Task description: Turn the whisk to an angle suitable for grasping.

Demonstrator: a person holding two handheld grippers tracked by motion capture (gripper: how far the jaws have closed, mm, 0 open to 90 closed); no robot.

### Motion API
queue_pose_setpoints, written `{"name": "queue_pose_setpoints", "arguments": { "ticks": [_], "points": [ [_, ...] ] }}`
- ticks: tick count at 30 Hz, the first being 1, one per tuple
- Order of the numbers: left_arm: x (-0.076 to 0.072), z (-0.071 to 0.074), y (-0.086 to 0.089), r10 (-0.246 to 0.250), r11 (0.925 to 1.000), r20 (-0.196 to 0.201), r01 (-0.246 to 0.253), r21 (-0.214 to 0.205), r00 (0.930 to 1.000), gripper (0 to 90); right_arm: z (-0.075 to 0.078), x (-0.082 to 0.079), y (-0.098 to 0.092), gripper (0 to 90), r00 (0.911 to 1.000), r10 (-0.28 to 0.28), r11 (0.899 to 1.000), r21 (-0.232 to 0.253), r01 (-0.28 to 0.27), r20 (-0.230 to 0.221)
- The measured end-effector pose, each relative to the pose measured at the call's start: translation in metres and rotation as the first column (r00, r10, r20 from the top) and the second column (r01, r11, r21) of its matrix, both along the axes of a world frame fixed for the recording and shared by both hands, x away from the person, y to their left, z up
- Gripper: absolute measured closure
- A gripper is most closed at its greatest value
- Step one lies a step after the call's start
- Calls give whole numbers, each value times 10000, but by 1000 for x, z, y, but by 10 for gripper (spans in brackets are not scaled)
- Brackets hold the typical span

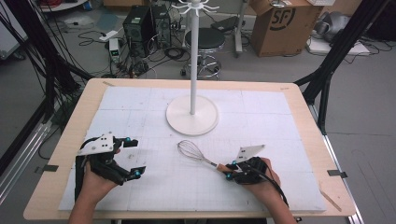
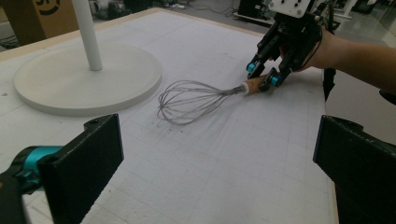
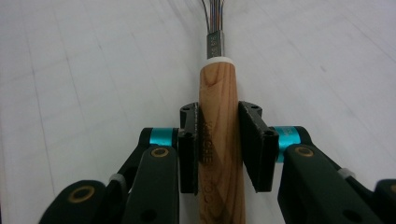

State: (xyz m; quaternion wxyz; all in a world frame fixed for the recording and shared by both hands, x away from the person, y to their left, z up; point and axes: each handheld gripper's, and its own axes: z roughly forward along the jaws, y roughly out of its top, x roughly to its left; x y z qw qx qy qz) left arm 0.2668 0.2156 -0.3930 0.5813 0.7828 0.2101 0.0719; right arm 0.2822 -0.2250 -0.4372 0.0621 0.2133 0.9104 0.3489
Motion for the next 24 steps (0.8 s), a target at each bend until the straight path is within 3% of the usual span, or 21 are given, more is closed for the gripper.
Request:
{"name": "queue_pose_setpoints", "arguments": {
  "ticks": [8,16,19,21,24],
  "points": [
    [1,-1,0,-11,10000,-36,11,20,10000,22,-1,9,52,702,9938,1109,9938,59,-1108,-59],
    [1,-1,1,13,10000,-26,-13,-8,10000,22,-2,13,94,700,9856,1693,9855,148,-1693,7],
    [2,-2,2,3,10000,-45,-3,29,10000,22,-3,12,101,669,9840,1776,9841,4,-1776,116],
    [2,-3,1,15,10000,-82,-14,35,10000,22,-4,11,100,571,9876,1554,9878,-59,-1554,207],
    [2,-4,1,12,10000,-123,-12,60,9999,22,-2,9,94,491,9919,1241,9921,-205,-1236,275]
  ]
}}
